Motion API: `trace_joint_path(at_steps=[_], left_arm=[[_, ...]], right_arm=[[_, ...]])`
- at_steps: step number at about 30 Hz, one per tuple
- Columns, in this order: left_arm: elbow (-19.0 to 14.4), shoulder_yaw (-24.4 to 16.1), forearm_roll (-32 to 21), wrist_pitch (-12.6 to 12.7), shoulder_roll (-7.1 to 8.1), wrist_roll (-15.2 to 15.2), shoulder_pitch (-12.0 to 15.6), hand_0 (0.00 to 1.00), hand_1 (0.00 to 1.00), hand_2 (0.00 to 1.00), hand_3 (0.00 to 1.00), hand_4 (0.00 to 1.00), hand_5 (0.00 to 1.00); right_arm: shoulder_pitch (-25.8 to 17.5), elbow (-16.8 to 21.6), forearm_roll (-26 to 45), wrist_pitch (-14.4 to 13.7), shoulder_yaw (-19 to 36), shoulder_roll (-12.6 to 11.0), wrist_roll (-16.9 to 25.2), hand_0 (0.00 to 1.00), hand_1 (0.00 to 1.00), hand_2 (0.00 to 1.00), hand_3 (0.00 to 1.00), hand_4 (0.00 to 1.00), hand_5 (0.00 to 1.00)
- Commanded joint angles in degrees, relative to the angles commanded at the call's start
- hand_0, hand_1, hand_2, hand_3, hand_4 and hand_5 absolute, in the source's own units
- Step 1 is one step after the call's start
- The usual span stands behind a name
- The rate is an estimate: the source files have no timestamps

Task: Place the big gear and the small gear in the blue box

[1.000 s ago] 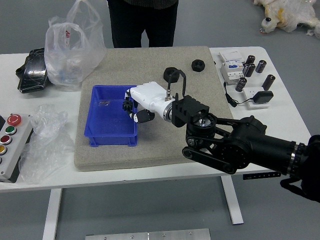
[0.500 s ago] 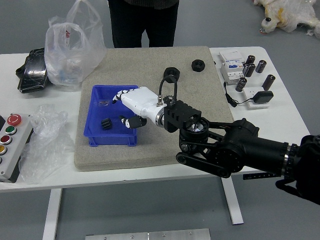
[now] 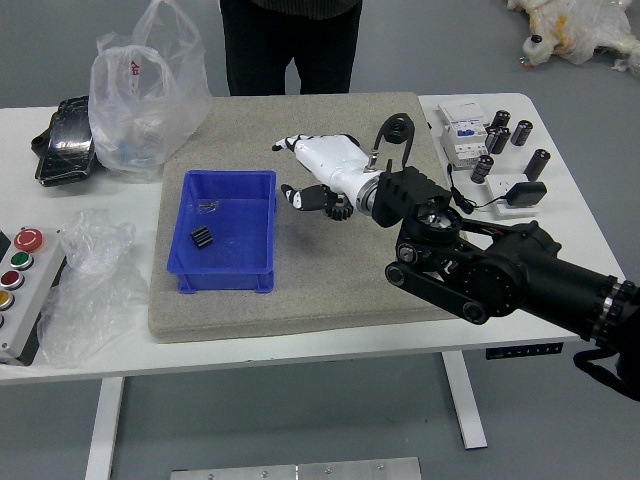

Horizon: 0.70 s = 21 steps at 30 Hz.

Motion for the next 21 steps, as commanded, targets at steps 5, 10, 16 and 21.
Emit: trace_joint_path(at_steps=[5, 10, 16, 21], left_arm=[[0.0, -0.1, 0.2, -0.1, -0.01, 0.0, -0.2, 0.711, 0.708, 0.686, 0.805, 0.739, 0.533], [0.0, -0.3, 0.6, -0.2, -0.04, 0.1, -0.3, 0.711, 0.708, 0.685, 0.805, 0.739, 0.533], [-0.1, -0.5, 0.9, -0.2, -0.06, 0.4, -0.4, 0.711, 0.708, 0.685, 0.805, 0.739, 0.533], [-0.1, -0.7, 1.4, -0.3, -0.08, 0.5, -0.6, 0.711, 0.708, 0.685, 0.805, 0.739, 0.534]], right_arm=[[0.6, -5.1, 3.8, 0.8, -1.4, -0.3, 0.8, 0.432, 0.807, 0.88, 0.875, 0.878, 0.479], [2.0, -9.6, 8.0, 1.7, -4.1, 0.5, 2.0, 0.44, 0.814, 0.884, 0.883, 0.998, 0.678], [3.8, -13.1, 13.4, 2.1, -8.9, 2.4, 3.1, 0.449, 0.82, 0.888, 0.887, 0.998, 0.68], [4.9, -16.2, 18.2, 1.6, -14.0, 4.7, 3.8, 0.445, 0.812, 0.876, 0.878, 0.998, 0.625]])
